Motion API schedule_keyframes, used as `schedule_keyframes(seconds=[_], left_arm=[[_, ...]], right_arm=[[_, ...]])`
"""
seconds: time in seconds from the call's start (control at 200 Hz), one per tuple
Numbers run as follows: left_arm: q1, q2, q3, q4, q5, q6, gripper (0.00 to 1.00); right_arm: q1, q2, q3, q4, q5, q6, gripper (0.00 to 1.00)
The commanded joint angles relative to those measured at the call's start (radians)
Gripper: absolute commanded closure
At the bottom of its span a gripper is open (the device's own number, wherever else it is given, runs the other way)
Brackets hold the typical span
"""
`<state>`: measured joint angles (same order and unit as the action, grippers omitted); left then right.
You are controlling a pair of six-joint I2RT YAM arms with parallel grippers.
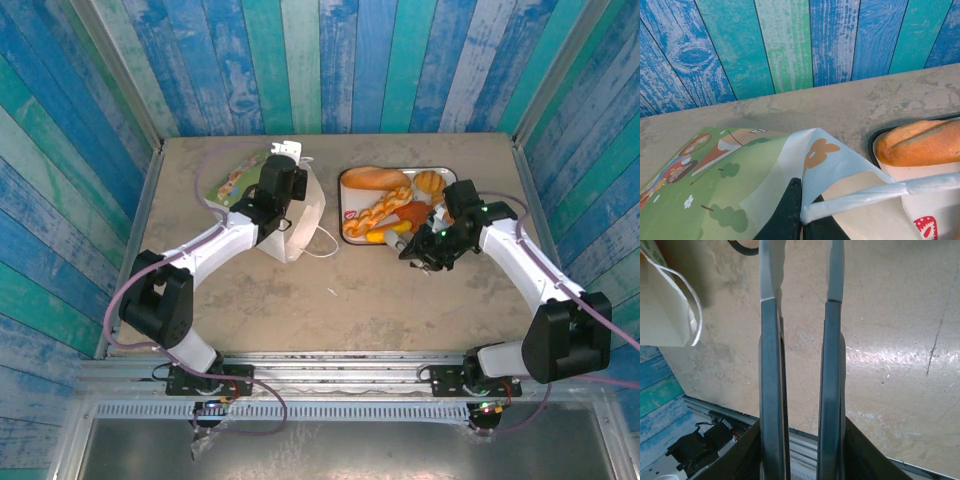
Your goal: Take the fake bread out of the paper bag
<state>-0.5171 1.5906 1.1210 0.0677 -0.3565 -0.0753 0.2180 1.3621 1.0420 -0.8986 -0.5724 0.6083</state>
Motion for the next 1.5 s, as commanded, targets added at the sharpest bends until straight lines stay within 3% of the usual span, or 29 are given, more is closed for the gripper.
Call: schedule_keyframes(seconds=[0.0, 0.836, 1.232, 1.498], left_arm=[[-0.001, -0.031, 0.011, 0.03, 0.016, 0.006, 1.0], [-0.001, -0.028, 0.013, 0.03, 0.039, -0.005, 1.0], [-0.001, -0.042, -0.001, 0.028, 0.043, -0.013, 1.0], [-0.001, -0.056, -0.007, 0.026, 0.047, -0.018, 1.0]], right_arm=[[-0.008, 0.003, 0.045, 0.01, -0.03, -0.013, 0.61], [-0.007, 0.106, 0.17, 0.003, 0.039, -0.105, 0.67], [-0.008, 0.175, 0.141, 0.007, 0.053, -0.14, 0.67], [0.006, 0.126, 0.143, -0.021, 0.047, -0.145, 0.67]])
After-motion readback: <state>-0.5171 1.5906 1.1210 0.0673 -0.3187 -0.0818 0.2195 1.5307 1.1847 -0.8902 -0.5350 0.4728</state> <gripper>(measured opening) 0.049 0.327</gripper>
